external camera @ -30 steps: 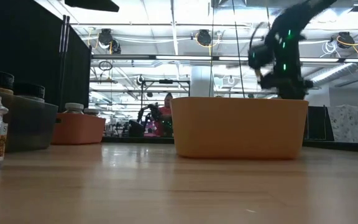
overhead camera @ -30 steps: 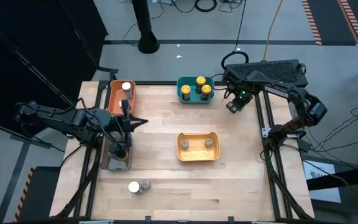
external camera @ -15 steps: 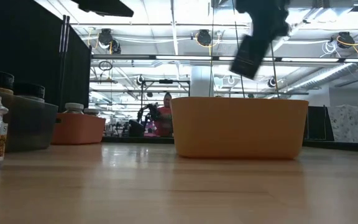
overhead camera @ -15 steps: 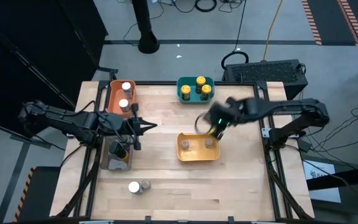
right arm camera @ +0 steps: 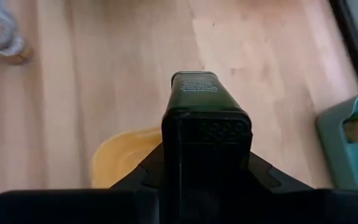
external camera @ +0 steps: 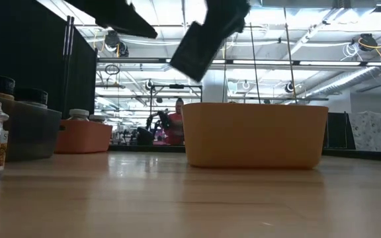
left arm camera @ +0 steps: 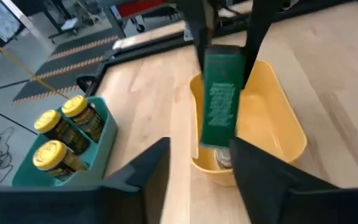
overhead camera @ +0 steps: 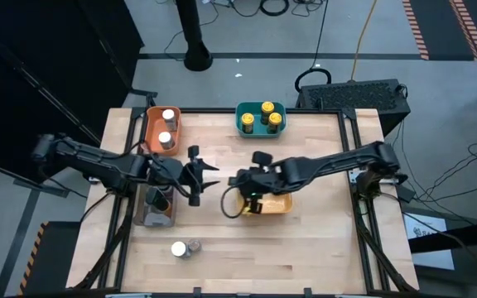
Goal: Sort spices by type
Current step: Put the black seasoning can into the black bin
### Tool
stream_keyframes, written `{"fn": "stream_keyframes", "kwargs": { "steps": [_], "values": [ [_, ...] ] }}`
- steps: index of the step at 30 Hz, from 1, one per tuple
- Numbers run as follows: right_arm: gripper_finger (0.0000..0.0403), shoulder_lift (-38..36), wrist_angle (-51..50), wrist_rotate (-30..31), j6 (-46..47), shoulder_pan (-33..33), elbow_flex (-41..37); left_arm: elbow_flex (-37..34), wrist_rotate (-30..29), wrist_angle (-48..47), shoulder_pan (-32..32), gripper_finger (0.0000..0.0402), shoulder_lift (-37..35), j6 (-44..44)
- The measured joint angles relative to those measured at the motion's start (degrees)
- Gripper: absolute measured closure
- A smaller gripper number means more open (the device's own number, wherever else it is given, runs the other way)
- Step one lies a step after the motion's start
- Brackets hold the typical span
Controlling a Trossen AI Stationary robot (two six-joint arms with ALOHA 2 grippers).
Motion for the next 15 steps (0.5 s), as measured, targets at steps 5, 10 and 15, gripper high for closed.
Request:
{"fn": "stream_keyframes", "kwargs": {
  "steps": [5,10,15],
  "values": [
    [0.0305,5.58,-0.63,2.19,-5.33,-0.03,5.71,0.0,1.21,0.67,0.0,0.0178,2.81,-0.07],
    [0.0305,8.0,-0.49,3.67,-8.75,-0.03,10.14,0.0,3.23,3.56,0.0,0.0164,5.86,0.03],
    [0.0305,8.09,0.56,3.71,-10.97,0.15,11.05,0.0,2.78,4.88,0.97,0.0164,7.85,1.9]
  ]
}}
